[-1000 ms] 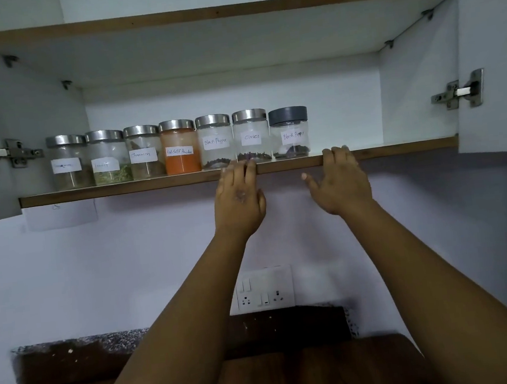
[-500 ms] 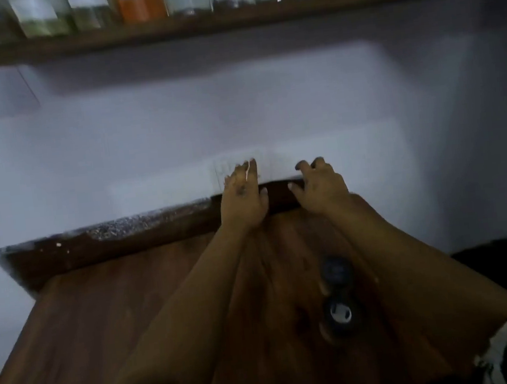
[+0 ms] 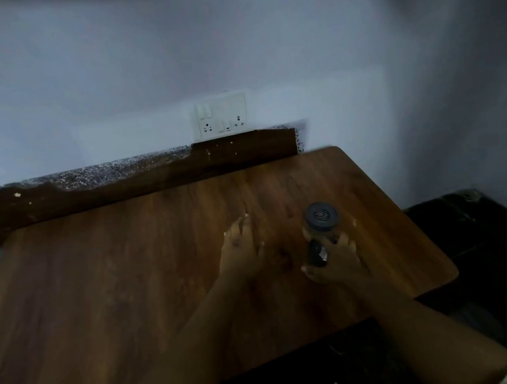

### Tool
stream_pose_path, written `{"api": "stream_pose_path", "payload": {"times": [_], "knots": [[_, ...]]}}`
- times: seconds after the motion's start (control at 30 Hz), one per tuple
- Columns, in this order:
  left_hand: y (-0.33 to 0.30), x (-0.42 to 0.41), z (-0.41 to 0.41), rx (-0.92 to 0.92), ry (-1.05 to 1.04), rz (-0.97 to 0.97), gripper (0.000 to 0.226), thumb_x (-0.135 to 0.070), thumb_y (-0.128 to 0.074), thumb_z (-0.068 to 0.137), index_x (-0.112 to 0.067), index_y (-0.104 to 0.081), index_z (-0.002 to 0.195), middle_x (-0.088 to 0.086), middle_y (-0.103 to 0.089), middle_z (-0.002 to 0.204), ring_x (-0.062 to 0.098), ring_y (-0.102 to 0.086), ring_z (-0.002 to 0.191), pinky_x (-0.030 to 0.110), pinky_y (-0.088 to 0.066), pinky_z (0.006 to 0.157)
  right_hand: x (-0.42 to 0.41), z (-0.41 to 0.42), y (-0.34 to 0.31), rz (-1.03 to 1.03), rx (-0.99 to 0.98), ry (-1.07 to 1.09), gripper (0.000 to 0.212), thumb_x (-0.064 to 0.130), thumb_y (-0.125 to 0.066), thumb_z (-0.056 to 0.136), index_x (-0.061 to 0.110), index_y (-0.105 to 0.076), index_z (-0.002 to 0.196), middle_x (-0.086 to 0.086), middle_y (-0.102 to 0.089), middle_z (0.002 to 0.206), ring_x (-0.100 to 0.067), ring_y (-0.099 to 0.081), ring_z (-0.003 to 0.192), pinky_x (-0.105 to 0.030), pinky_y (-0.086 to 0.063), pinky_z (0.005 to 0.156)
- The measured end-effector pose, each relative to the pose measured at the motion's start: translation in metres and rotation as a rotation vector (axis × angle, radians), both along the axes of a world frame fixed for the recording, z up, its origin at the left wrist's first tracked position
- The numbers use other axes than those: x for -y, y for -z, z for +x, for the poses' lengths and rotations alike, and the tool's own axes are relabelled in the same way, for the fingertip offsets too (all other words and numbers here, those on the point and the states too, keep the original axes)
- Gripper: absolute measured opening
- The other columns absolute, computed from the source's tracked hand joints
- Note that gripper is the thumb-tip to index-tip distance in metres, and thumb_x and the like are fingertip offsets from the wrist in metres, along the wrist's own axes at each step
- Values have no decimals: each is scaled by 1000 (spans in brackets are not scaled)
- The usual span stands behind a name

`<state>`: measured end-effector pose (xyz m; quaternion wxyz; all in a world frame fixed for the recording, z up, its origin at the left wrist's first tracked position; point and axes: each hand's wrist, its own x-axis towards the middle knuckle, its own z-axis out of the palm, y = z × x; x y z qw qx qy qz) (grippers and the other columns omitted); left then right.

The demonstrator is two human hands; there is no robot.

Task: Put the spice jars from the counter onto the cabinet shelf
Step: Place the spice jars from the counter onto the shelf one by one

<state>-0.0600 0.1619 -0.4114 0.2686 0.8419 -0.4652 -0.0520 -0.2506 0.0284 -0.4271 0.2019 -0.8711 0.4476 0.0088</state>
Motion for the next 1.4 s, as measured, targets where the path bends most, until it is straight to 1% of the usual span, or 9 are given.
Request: {"api": "stream_pose_path", "payload": {"times": [0.17, 0.4, 0.6, 0.87, 0.93, 1.0, 1.07, 1.27, 1.4], "knots": [[11, -21, -1, -202, -53, 23, 88, -33, -62, 90, -12, -5, 155, 19, -14, 155, 37, -24, 142, 45, -30, 116, -3, -1, 10, 10, 71, 22, 82, 45, -70, 82, 26, -29, 150, -17, -30, 140, -35, -41, 124, -36, -38, 99], [4, -34, -11, -580, 96, 42, 136, -55, -85, 59, -27, 9, 154, 2, -4, 159, 24, -14, 145, 41, -27, 115, -10, 44, -49, 220, 374, -6, 72, 58, -77, 69, 28, -52, 129, -4, -53, 129, -24, -55, 113, -39, -50, 95], [-37, -40, -3, -675, 117, -390, 78, -40, -86, 55, -31, -43, 119, -8, -58, 117, 8, -62, 105, 21, -55, 79, -26, 88, -119, 636, 700, 91, 43, 57, -80, 64, 33, -60, 93, 8, -59, 105, -15, -62, 97, -39, -56, 87], [-75, -37, 9, 126, -158, -535, 91, -61, -79, 53, -18, -40, 123, 1, -41, 114, 11, -41, 104, 23, -42, 79, -43, 125, -155, 712, 959, 56, 64, 31, -88, 64, 22, -52, 116, 1, -57, 110, -21, -64, 98, -36, -59, 83], [-86, -36, 15, -195, -139, -526, 97, -66, -81, 47, -23, -39, 123, 0, -42, 121, 13, -45, 111, 28, -48, 88, -42, 129, -161, 672, 1000, 69, 71, 29, -90, 62, 23, -50, 120, -1, -56, 112, -21, -64, 98, -36, -60, 81], [-102, -39, 21, -938, -27, -572, 93, -54, -84, 55, -23, -38, 129, 8, -50, 130, 24, -57, 115, 41, -54, 94, -40, 132, -165, 650, 987, 48, 73, 26, -90, 62, 24, -49, 123, -1, -52, 114, -21, -63, 99, -37, -59, 82], [-108, -42, 31, -1375, 42, -576, 79, -38, -80, 69, -19, -41, 135, 15, -56, 131, 30, -60, 115, 44, -55, 88, -39, 134, -168, 770, 1000, 27, 71, 23, -88, 65, 24, -49, 124, -5, -50, 119, -26, -63, 102, -39, -59, 82], [-109, -35, 21, -956, -17, -649, 67, -25, -86, 70, -20, -49, 126, 5, -64, 120, 19, -65, 108, 24, -54, 78, -43, 144, -173, 828, 1053, 109, 64, 29, -83, 72, 19, -47, 123, -11, -58, 121, -27, -68, 97, -38, -60, 76], [-121, -39, 30, -1198, 101, -602, 67, -38, -74, 73, -27, -45, 133, 9, -56, 130, 23, -60, 115, 36, -53, 89, -33, 138, -181, 1026, 1150, 51, 61, 27, -77, 79, 9, -48, 129, -19, -63, 118, -29, -67, 98, -38, -58, 73]]}}
